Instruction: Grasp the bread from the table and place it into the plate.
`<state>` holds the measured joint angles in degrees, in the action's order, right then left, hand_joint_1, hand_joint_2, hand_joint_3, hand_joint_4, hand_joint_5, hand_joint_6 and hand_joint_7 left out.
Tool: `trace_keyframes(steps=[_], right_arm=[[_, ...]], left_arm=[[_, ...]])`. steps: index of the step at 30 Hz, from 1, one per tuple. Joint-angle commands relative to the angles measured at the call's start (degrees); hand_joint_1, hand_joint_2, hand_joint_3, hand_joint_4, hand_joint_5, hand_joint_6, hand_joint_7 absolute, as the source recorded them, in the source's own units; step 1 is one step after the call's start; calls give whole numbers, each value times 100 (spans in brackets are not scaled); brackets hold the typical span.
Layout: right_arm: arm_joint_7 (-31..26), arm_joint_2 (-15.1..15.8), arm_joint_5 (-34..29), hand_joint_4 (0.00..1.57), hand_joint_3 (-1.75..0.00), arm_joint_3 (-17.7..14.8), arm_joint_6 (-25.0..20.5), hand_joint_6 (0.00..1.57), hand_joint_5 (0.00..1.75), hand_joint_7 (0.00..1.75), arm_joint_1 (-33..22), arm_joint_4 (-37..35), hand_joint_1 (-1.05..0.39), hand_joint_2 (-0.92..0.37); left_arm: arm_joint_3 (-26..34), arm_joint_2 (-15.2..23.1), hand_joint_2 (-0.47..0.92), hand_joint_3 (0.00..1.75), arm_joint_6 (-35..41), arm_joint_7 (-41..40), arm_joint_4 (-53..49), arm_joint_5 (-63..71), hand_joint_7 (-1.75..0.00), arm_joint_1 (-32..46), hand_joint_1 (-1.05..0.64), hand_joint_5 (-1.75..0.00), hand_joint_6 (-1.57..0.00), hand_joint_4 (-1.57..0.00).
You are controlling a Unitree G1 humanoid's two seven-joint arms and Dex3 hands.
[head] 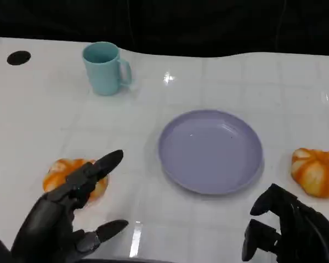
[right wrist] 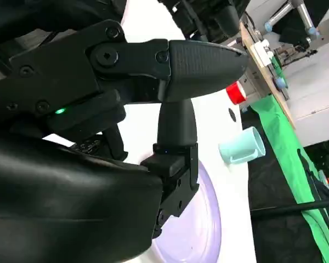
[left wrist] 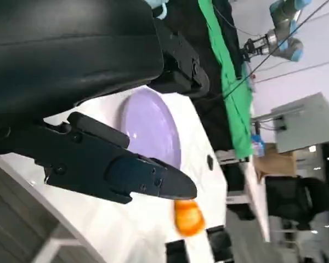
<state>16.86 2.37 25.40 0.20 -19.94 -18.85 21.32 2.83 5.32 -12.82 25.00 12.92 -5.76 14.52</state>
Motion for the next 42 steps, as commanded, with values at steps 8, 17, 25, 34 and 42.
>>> trace_keyframes(steps=[8,17,25,34,42], right_arm=[[-4,5,24,74,-52,1,59,45,175,175,-13,6,-51,-92],[9,-4,30,73,-54,-8,82,45,175,175,9,-41,-51,-92],[29,0,-31,73,-53,30,192,45,175,175,9,-76,-52,-92],[13,-3,6,73,-52,38,182,44,175,175,17,-88,-51,-92],[-49,-11,-35,72,-52,66,168,44,175,175,3,-46,-51,-92]], left_arm=[[-249,639,92,3,164,-858,817,2027,0,80,-51,-9,-22,-14],[-595,1208,92,9,558,-1269,1167,4630,0,-214,-60,-8,-24,-14],[-967,1387,92,8,1385,-884,1315,6149,0,-676,-62,-7,-23,-14],[-1179,1466,92,7,1994,-267,1139,6543,0,-1193,-64,-4,-18,-10],[-1296,1586,86,0,2300,118,602,6416,-1,-1736,-58,-7,-20,-15]])
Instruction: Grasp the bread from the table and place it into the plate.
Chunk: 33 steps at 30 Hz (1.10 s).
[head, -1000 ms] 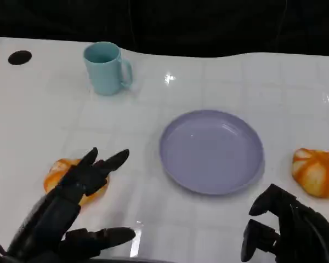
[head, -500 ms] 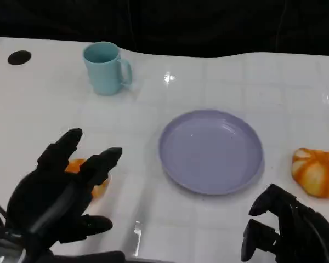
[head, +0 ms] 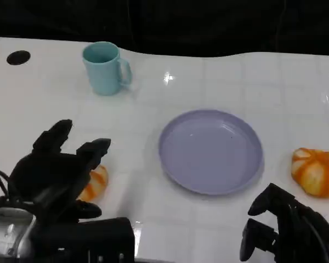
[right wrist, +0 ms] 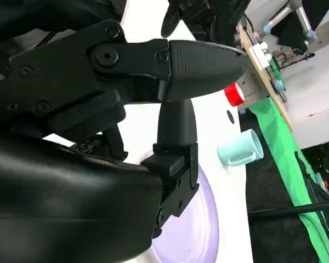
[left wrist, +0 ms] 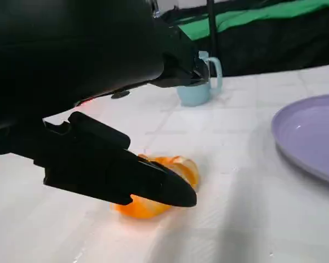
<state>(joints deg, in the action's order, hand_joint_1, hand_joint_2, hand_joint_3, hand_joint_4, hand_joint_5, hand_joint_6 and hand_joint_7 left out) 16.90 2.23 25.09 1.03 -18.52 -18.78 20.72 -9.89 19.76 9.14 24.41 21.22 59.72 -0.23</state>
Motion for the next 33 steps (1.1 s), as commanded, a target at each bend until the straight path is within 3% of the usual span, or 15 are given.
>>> trace_keyframes(steps=[1,12,19,33], right_arm=[[-51,7,-11,72,-52,-12,37,44,175,175,-2,12,-51,-92],[-65,0,11,72,-54,1,29,43,175,175,-13,28,-50,-92],[-50,5,18,73,-54,-2,41,44,175,175,-11,19,-51,-92],[-51,2,-26,74,-54,13,103,44,175,175,-25,-2,-51,-92]], left_arm=[[-37,161,86,0,123,218,-314,-174,-1,-333,-58,-7,-20,-15],[-298,264,84,0,530,588,-1044,-289,0,-950,-61,-7,-19,-14],[-557,228,79,0,887,688,-1499,-235,0,-1292,-53,-6,-18,-12],[-1007,203,80,1,594,-65,-2930,-660,-1,-1837,-50,-7,-22,-13]])
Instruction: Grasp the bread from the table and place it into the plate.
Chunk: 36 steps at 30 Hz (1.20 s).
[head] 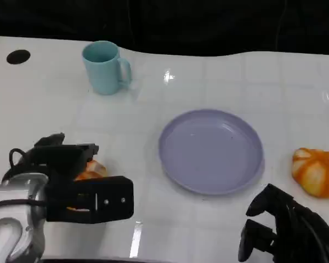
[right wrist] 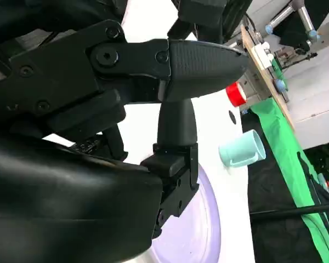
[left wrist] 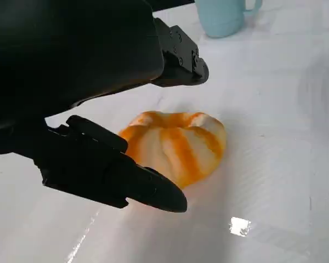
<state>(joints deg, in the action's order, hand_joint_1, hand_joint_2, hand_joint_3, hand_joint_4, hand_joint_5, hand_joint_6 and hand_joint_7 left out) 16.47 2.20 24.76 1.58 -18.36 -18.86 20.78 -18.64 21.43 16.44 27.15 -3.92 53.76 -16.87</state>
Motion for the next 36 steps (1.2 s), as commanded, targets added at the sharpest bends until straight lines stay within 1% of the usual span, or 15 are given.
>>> trace_keyframes(steps=[1,6,12,18,23,27,32,36], right_arm=[[-15,10,5,74,-53,-42,77,45,175,175,-20,-1,-51,-92],[3,22,45,73,-54,-51,42,44,175,175,-31,20,-50,-92],[-48,29,43,73,-54,-41,-32,44,175,175,-54,87,-50,-92],[14,12,44,74,-53,-37,70,44,175,175,-52,21,-51,-92],[4,24,54,74,-52,-40,35,44,175,175,-74,65,-51,-92],[14,10,74,74,-52,-47,45,45,175,175,-70,47,-51,-92],[-12,30,88,73,-53,-58,-22,44,175,175,-73,80,-51,-92],[-19,17,40,74,-53,-37,47,45,175,175,-79,72,-51,-92]], left_arm=[[-160,25,80,0,-170,-411,-529,-98,-1,-211,-50,-7,-22,-14],[-311,7,80,0,-368,-748,-1048,-218,-1,-400,-49,-7,-24,-14],[-454,-34,81,0,-374,-806,-1511,-359,-1,-679,-50,-6,-24,-13],[-553,-85,81,0,-505,-1051,-2028,-488,-1,-899,-50,-6,-26,-15],[-552,-108,83,1,-618,-1162,-2345,-737,0,-992,-45,-6,-25,-15],[-423,-128,83,0,-776,-1268,-2438,-1108,-2,-950,-34,-7,-29,-21],[-370,-134,85,1,-919,-1381,-2621,-1413,-4,-969,-28,-11,-37,-31],[-256,-149,87,1,-1226,-1660,-2901,-1714,-7,-952,-23,-23,-47,-54]])
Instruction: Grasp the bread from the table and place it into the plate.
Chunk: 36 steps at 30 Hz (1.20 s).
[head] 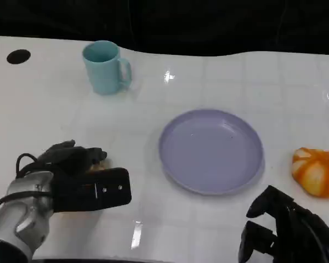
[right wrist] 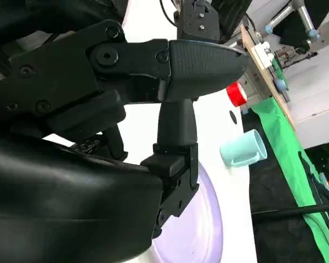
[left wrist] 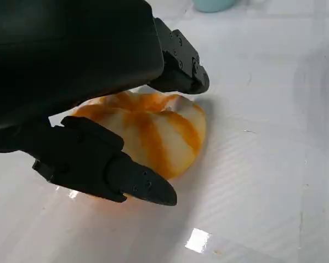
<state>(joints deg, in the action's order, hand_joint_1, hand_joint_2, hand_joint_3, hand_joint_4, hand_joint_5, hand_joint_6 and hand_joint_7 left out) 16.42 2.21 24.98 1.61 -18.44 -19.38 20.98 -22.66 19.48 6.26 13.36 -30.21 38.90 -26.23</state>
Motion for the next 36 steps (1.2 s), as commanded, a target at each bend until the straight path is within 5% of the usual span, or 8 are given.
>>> trace_keyframes(steps=[1,12,18,19,22,24,33,36], right_arm=[[-9,21,25,74,-53,-44,47,45,175,175,-23,49,-51,-92],[76,44,98,75,-51,-91,52,46,175,175,-1,-3,-53,-92],[4,77,27,74,-54,-71,-7,44,175,175,-26,85,-51,-92],[6,81,27,73,-54,-71,-6,44,175,175,-28,88,-51,-92],[17,69,70,73,-54,-88,-10,44,175,175,-28,80,-50,-92],[48,60,91,73,-54,-101,25,44,175,175,-25,45,-50,-92],[48,84,89,74,-52,-117,3,44,175,175,-34,59,-52,-92],[54,77,97,74,-53,-130,14,45,175,175,-20,39,-52,-92]], left_arm=[[154,43,87,2,-236,-338,-327,-268,-7,-13,-23,-24,-49,-56],[187,-39,92,5,-919,-1315,-1086,-485,-13,-26,-26,-89,-102,-80],[73,-19,92,18,-1065,-1824,-1305,-317,-25,23,-29,-101,-121,-78],[46,-29,92,21,-1066,-1964,-1342,-265,-54,29,-28,-129,-109,-74],[-6,-58,92,33,-1229,-2364,-1560,-189,-131,15,-29,-163,-65,-65],[12,-94,92,38,-1452,-2684,-1763,-225,-163,10,-31,-171,-51,-67],[314,-283,92,40,-2674,-3629,-2687,-688,-175,-41,-25,-175,-60,-78],[438,-318,76,78,-3108,-3741,-2857,-851,-175,-59,-19,-175,-66,-78]])
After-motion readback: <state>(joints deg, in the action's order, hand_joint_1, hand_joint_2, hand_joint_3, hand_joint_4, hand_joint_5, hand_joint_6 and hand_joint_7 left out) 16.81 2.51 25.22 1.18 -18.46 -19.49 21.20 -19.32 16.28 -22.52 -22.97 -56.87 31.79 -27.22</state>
